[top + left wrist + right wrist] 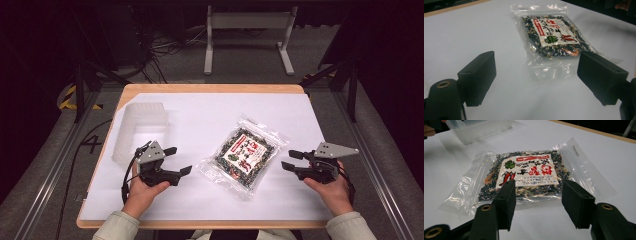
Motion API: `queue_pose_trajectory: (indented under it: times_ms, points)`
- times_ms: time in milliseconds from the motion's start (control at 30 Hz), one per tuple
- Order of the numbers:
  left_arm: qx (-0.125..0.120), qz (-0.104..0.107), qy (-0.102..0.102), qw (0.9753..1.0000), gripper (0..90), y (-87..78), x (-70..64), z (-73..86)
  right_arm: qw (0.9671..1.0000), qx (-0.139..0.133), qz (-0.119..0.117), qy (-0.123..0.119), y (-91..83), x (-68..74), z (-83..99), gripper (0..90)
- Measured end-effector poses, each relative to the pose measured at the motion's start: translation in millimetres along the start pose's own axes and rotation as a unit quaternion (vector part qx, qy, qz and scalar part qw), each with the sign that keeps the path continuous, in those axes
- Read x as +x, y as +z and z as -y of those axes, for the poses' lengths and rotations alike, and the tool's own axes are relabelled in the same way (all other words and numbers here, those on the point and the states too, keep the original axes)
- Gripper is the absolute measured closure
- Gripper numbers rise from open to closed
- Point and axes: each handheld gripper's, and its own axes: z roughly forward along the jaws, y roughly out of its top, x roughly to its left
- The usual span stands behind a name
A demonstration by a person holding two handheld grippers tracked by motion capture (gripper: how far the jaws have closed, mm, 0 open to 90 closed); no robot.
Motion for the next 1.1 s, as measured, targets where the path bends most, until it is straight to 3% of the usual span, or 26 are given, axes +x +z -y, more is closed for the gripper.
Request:
queue_pose_trajectory:
  times_ms: [133,600,667,833,1100]
  points:
    - [-0.015,0.000,-0.013,0.9998,16.6,-7.8,1.0,-1.0,1.0000,-0.003,-0.002,0.008,0.7,-1.0,-0.9,45.3]
    - [-0.016,0.006,0.008,0.9998,16.6,-5.2,-13.2,-3.7,0.9998,-0.009,-0.010,0.014,3.4,-7.3,-21.0,37.5]
    - [-0.016,0.005,0.011,0.9998,16.6,-5.6,-13.9,-3.9,0.9996,-0.002,-0.015,0.022,6.6,-11.1,-25.7,34.5]
    - [-0.019,0.005,0.010,0.9998,16.7,-7.0,-14.3,-4.0,0.9996,0.007,0.004,0.026,14.7,-20.2,-32.8,32.7]
    - [-0.019,0.004,0.011,0.9997,16.9,-5.7,-14.2,-2.7,0.9986,0.029,0.010,0.043,28.4,-39.3,-35.8,31.7]
